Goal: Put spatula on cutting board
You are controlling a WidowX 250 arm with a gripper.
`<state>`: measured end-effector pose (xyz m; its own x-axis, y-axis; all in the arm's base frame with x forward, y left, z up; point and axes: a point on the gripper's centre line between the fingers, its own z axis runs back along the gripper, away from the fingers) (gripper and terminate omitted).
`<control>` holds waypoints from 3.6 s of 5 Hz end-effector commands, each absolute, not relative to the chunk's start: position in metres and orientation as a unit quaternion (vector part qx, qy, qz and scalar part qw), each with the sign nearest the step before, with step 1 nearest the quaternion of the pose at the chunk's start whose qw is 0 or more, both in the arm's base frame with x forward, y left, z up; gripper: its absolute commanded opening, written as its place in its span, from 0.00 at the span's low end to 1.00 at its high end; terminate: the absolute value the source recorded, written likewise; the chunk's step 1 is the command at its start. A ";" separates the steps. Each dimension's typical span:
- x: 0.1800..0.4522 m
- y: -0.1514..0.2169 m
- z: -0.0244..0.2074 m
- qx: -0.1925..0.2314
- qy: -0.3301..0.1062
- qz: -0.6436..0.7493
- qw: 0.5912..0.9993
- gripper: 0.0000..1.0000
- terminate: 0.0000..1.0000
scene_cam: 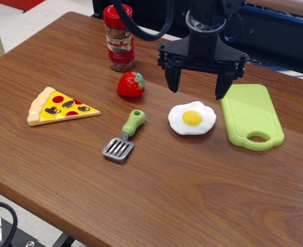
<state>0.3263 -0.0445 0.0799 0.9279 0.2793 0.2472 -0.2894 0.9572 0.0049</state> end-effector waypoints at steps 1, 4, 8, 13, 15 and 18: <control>0.326 -0.045 0.080 0.021 -0.123 0.145 0.982 1.00 0.00; 0.317 -0.012 0.078 0.042 -0.111 0.093 0.989 1.00 0.00; 0.298 0.043 0.048 0.052 -0.137 0.085 0.986 1.00 0.00; 0.300 0.027 0.011 0.073 -0.096 0.110 0.987 1.00 0.00; 0.302 0.032 0.012 0.076 -0.091 0.118 0.986 0.00 0.00; 0.315 0.027 0.065 0.056 -0.071 0.172 0.981 0.00 0.00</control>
